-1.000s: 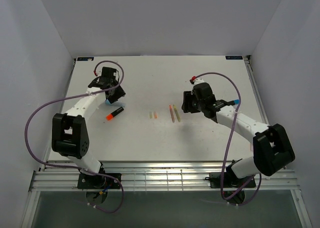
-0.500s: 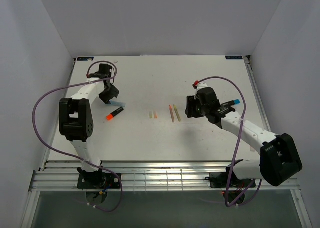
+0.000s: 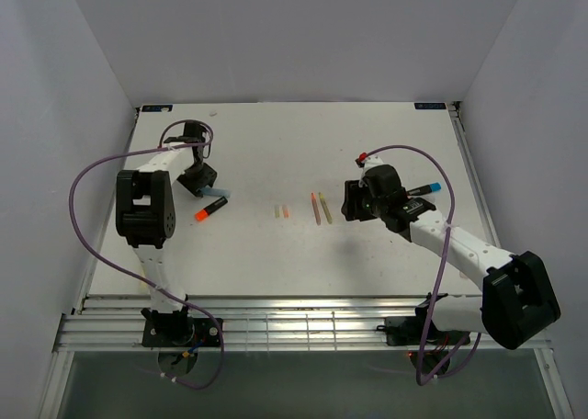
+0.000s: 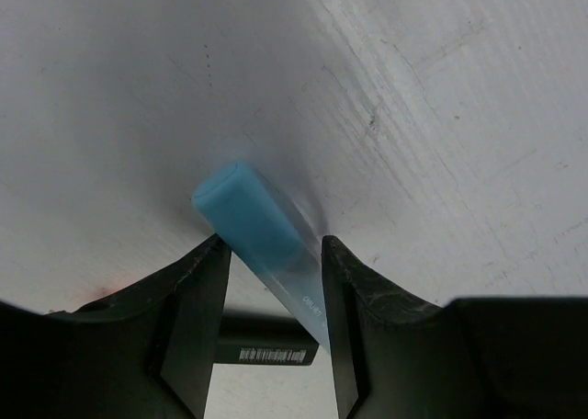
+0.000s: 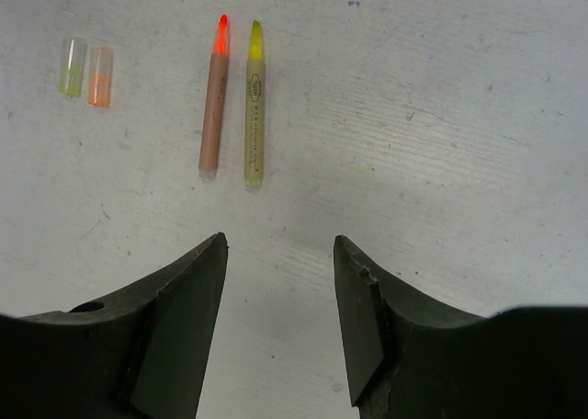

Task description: Open the pen caps

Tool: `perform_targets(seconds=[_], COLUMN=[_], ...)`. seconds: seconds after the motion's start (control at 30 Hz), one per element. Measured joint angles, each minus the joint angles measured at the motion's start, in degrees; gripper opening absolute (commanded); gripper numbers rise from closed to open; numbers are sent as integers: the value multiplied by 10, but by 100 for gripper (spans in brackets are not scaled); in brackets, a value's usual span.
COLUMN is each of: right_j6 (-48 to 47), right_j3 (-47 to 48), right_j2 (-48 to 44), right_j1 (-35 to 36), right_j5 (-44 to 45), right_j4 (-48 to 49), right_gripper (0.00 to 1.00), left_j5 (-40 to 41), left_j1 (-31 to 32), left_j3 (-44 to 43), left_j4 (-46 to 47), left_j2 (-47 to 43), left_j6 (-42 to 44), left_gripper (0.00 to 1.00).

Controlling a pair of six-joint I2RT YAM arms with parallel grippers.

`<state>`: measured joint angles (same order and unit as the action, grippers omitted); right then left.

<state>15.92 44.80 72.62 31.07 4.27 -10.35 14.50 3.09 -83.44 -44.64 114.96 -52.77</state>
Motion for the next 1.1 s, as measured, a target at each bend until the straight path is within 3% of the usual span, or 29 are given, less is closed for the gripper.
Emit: perform_targets(seconds=[0.23,0.47,0.53,0.67,0.9,1.0,1.1], right_j6=[-1,-1,-2,-4,-5,-3,-3], right_j3=[-11,-16,-15,-15,-11,-9,-7], right_j2=[-1,-1,-1,-1,-14,-36,-64], right_j1=[0,0,0,0,0,1,1], right_j5=[-4,-11,-13,-13,-14,-24,-78], right_j4=[7,11,11,9,-22,-37,-48], right_gripper=[56,56,56,56,56,56,56], left_j5=[4,15,15,14,-11,-44,-85], left_j1=[-4,-8,-8,-12,-17,-16,0], left_j3=[-18,-18,-19,-58,-272,-284,-217], left_j4=[-4,-4,-5,-23,-53,-51,-31], left_j2=[21,24,24,32,44,9,-65], left_j6=[-8,-12,-10,5,40,56,83], left_gripper=[54,30,17,1,0,0,0])
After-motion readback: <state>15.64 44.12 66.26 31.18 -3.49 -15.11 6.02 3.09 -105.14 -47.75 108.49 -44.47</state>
